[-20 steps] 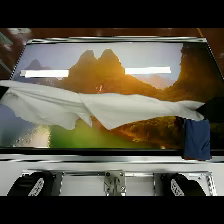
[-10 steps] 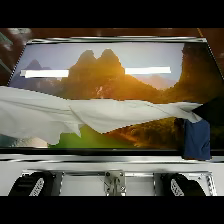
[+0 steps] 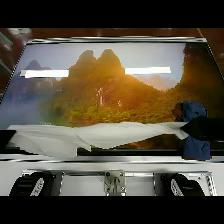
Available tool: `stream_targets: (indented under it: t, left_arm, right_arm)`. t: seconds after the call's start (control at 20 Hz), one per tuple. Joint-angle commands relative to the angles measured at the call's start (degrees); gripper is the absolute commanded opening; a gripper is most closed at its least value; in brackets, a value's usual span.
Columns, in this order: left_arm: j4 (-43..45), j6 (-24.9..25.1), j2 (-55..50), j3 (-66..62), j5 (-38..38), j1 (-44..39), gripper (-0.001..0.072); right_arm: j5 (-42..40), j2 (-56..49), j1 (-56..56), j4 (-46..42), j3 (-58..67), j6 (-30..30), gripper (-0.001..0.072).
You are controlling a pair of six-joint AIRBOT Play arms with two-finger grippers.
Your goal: Fold the shirts.
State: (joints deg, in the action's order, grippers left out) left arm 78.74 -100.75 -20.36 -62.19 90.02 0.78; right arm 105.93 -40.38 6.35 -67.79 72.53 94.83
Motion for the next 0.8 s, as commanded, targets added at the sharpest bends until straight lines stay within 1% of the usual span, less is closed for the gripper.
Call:
stream_targets:
  t: [0.0,0.15,0.3,0.35,0.45,0.55,0.65,0.75]
  left_arm:
    - [1.2,-0.1,0.8,12.1,-6.6,0.0,0.0039]
    - [-3.0,-0.6,-2.3,21.3,-20.2,0.0,0.0039]
    - [-7.4,-0.5,-10.3,27.3,-34.0,0.0,0.0039]
    - [-8.1,-0.5,-13.9,27.9,-37.6,0.0,0.0039]
    - [-9.4,-0.5,-21.9,27.9,-43.6,-0.1,0.0039]
    - [-11.6,-0.5,-29.0,27.9,-49.8,-0.5,0.0039]
    - [-14.6,-0.5,-34.8,27.9,-55.3,-0.9,0.004]
    - [-18.0,-0.5,-39.1,27.9,-58.7,-0.9,0.004]
  right_arm:
    - [-3.7,-0.8,0.0,-1.8,-15.1,-1.2,0.006]
    - [-15.8,-7.8,0.0,-1.6,-22.8,-1.5,0.006]
    - [-26.4,-20.3,0.0,-0.4,-23.7,-2.4,0.006]
    - [-30.3,-24.9,0.0,0.7,-23.7,-2.6,0.006]
    - [-37.2,-32.8,0.0,4.0,-23.7,-2.8,0.0061]
    - [-43.1,-38.1,0.0,8.4,-23.7,-4.5,0.0061]
    - [-49.0,-40.4,0.0,11.1,-23.7,-4.6,0.0061]
    - [-54.2,-40.5,0.0,12.7,-23.7,-4.5,0.0061]
